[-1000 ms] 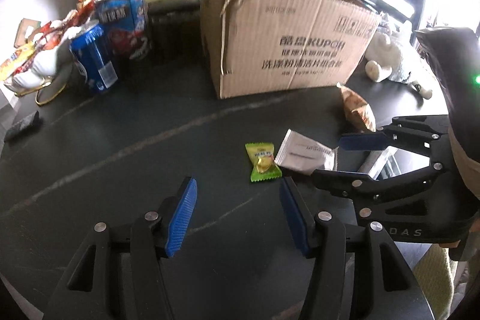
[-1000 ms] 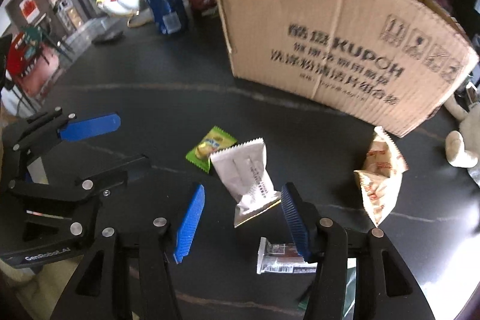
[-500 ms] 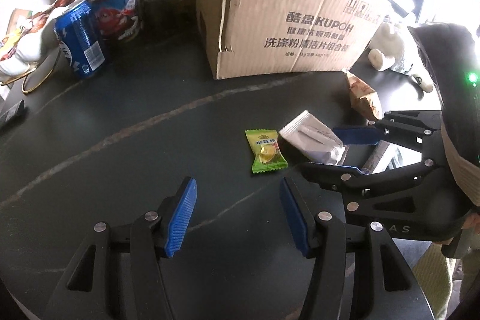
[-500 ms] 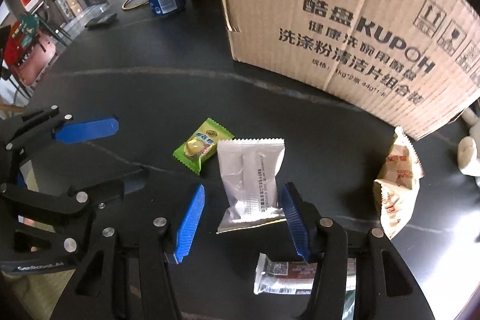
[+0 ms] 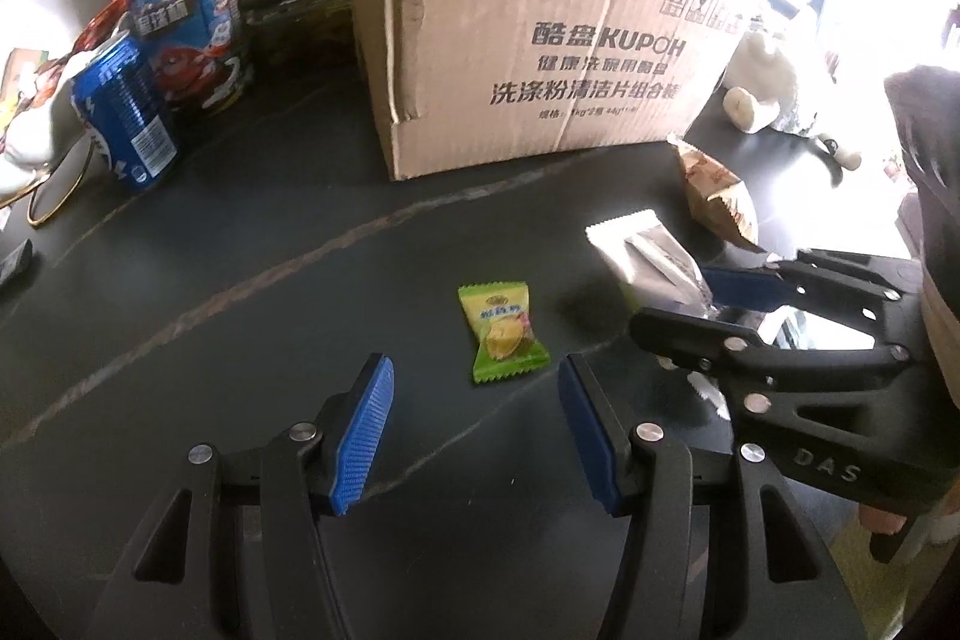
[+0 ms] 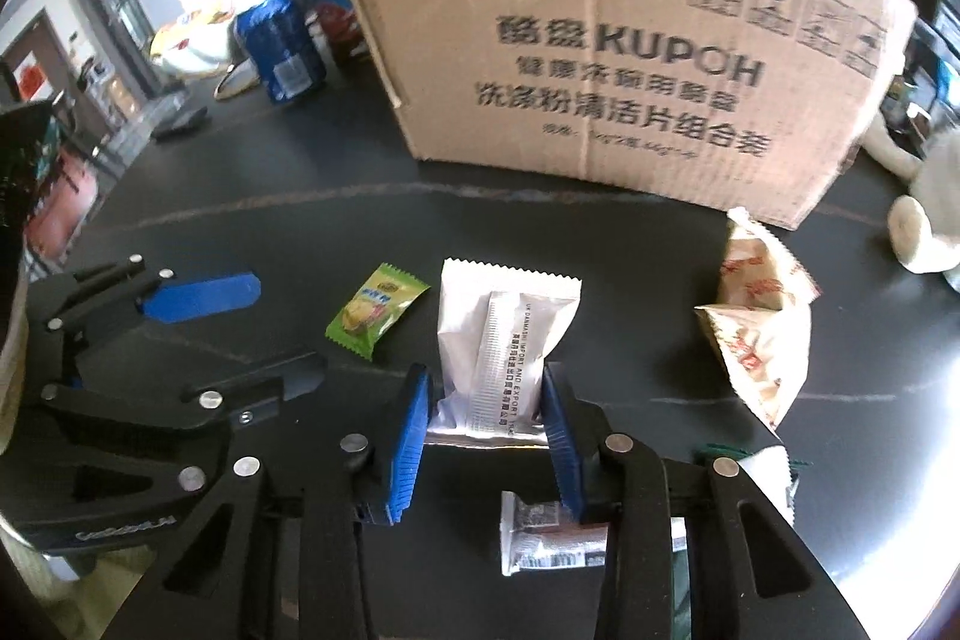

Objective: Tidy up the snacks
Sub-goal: 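Close the right tool on the white square packet, then close the left tool on the green wrapped candy, then lift the white packet and green candy and carry both over the box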

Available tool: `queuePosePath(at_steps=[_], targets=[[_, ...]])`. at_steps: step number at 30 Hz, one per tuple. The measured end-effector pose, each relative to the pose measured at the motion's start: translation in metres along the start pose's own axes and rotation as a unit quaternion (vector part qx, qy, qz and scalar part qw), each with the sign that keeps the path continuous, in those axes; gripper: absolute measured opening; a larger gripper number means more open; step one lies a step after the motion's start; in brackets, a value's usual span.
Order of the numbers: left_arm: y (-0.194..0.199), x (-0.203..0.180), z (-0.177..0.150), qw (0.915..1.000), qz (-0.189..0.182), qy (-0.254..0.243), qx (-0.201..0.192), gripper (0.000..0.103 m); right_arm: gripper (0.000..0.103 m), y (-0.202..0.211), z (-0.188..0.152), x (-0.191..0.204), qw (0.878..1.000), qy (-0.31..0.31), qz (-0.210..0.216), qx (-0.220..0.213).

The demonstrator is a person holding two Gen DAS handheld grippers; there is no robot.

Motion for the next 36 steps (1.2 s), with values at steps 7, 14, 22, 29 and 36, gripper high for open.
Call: queuePosePath(at_steps=[7,14,22,29,36], targets=[[-0.016,-0.006,0.01,1.0,0.004,-0.003,-0.002,0.054,0.038,0.016,0.002,-0.016,0.999,-0.034,-0.003,-0.036],[-0.032,-0.008,0.009,0.9999,0.011,-0.001,0.011,0.04,0.038,0.014,0.005,-0.017,0.998,-0.052,-0.001,-0.043],[-0.036,-0.008,0.005,0.9998,0.015,0.005,0.012,0.028,0.038,0.011,0.005,-0.019,0.997,-0.059,-0.002,-0.042],[-0.017,-0.011,0.008,0.9999,0.008,0.013,-0.006,0.027,0.038,0.018,0.006,-0.018,0.997,-0.06,-0.005,-0.049],[0.015,-0.019,0.015,0.9992,0.002,0.009,-0.039,0.024,0.038,0.04,0.012,-0.015,0.995,-0.068,-0.007,-0.069]])
Point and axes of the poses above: each gripper's, at about its wrist camera, not at the fingertips, and y roughly against the way its jaws point, x to its left, z to its top, the point moved 9 cm from there along -y, roughly the way its jaws point, and after that the axes turned 6 degrees about -z, right-handed, at the moved point
